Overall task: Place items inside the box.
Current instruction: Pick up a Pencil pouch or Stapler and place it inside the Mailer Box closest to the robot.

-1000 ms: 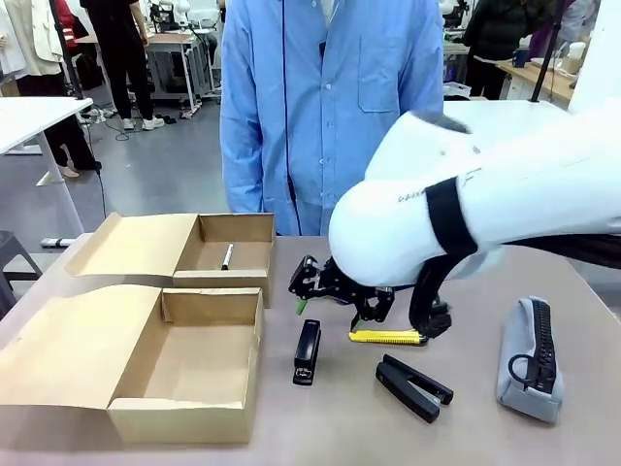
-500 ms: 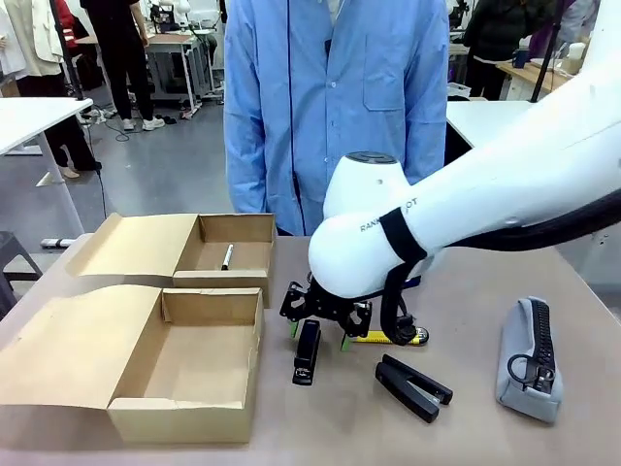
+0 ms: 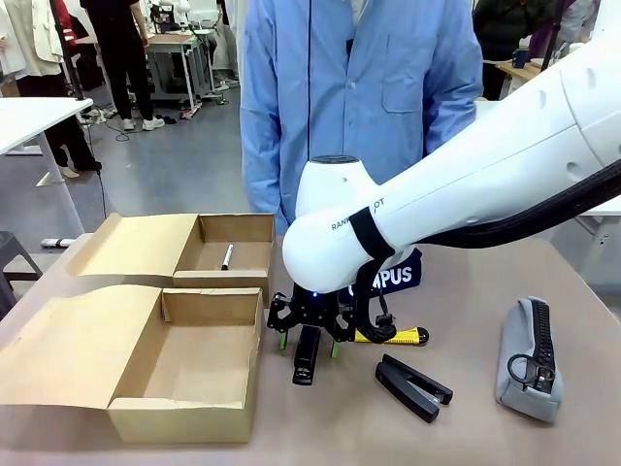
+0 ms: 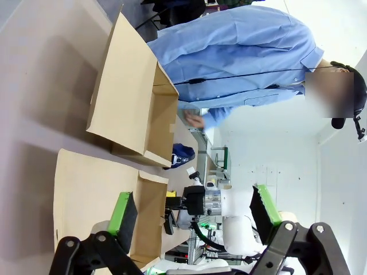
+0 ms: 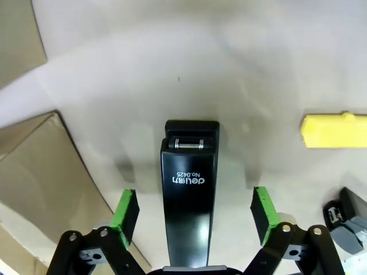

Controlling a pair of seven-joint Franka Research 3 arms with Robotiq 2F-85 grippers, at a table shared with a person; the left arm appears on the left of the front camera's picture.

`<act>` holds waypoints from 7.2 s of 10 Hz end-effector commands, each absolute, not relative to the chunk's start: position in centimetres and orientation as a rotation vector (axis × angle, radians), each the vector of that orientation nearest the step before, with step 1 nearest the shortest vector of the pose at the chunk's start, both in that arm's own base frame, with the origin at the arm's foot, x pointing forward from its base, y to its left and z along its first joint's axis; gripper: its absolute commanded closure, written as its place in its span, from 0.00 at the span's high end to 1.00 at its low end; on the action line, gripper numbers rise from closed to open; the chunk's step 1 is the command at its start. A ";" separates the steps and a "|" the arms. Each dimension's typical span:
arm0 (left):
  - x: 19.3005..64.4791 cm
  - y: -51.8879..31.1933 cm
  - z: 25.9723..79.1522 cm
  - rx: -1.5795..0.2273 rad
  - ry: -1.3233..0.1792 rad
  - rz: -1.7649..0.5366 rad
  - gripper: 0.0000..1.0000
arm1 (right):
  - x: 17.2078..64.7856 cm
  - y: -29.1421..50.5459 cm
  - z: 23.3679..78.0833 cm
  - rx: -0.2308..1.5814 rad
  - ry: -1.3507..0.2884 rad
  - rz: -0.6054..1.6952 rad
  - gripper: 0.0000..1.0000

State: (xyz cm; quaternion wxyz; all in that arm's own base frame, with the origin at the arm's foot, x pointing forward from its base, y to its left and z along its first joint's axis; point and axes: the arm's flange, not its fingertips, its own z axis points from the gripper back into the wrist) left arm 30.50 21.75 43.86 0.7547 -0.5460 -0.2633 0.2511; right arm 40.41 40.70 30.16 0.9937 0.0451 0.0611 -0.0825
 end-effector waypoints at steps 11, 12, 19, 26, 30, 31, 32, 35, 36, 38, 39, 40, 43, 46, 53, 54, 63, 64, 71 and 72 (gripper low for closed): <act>30.4 21.8 43.8 -1.199 -0.591 0.528 1.00 | 39.5 42.0 30.4 0.030 0.149 -0.090 0.00; 30.4 21.8 43.8 -1.199 -0.591 0.528 1.00 | 39.5 42.0 30.5 0.028 0.148 -0.088 0.00; 30.4 21.8 43.8 -1.199 -0.591 0.528 1.00 | 39.4 42.2 30.7 0.029 0.153 -0.088 0.00; 30.4 21.8 43.8 -1.199 -0.591 0.528 1.00 | 39.2 42.4 30.8 0.025 0.153 -0.091 0.00; 30.4 21.8 43.8 -1.199 -0.591 0.528 1.00 | 38.3 42.6 32.9 0.046 0.116 -0.075 0.00; 30.4 21.8 43.8 -1.199 -0.591 0.528 1.00 | 37.7 42.6 34.8 0.059 0.105 -0.068 0.00; 30.4 21.8 43.8 -1.199 -0.591 0.528 1.00 | 36.7 42.5 37.4 0.073 0.071 -0.059 0.00; 30.4 21.8 43.8 -1.199 -0.591 0.528 1.00 | 33.3 43.7 42.9 0.139 0.032 -0.028 0.00; 30.4 21.8 43.8 -1.199 -0.591 0.528 1.00 | 31.5 45.3 44.2 0.240 0.024 -0.014 0.00; 30.4 21.8 43.8 -1.199 -0.591 0.528 1.00 | 28.5 48.7 43.5 0.268 -0.014 0.011 0.00; 30.4 21.8 43.8 -1.199 -0.591 0.528 1.00 | 31.2 46.3 45.3 0.213 0.014 -0.002 0.00; 30.4 21.8 43.8 -1.199 -0.591 0.528 1.00 | 31.2 46.3 45.3 0.213 0.014 -0.002 0.00; 30.4 21.8 43.8 -1.199 -0.591 0.528 1.00 | 29.2 52.6 43.8 0.302 -0.043 0.094 0.37; 30.4 21.8 43.8 -1.199 -0.591 0.528 1.00 | 30.5 58.2 40.6 0.206 -0.012 0.079 0.37; 30.4 21.8 43.8 -1.199 -0.591 0.528 1.00 | 30.6 59.9 34.2 0.117 -0.032 -0.017 0.37; 30.4 21.8 43.8 -1.199 -0.591 0.528 1.00 | 30.6 59.7 34.2 0.135 -0.029 -0.020 0.37; 30.4 21.8 43.8 -1.199 -0.591 0.528 1.00 | 28.2 50.9 40.6 0.353 -0.135 -0.024 1.00; 30.4 21.8 43.8 -1.199 -0.591 0.528 1.00 | 27.6 48.4 42.9 0.410 -0.148 -0.001 1.00; 30.4 21.8 43.8 -1.199 -0.591 0.528 1.00 | 25.1 44.5 48.4 0.592 -0.171 -0.016 1.00; 30.4 21.8 43.8 -1.199 -0.591 0.528 1.00 | 22.4 39.7 49.4 0.650 -0.186 -0.068 1.00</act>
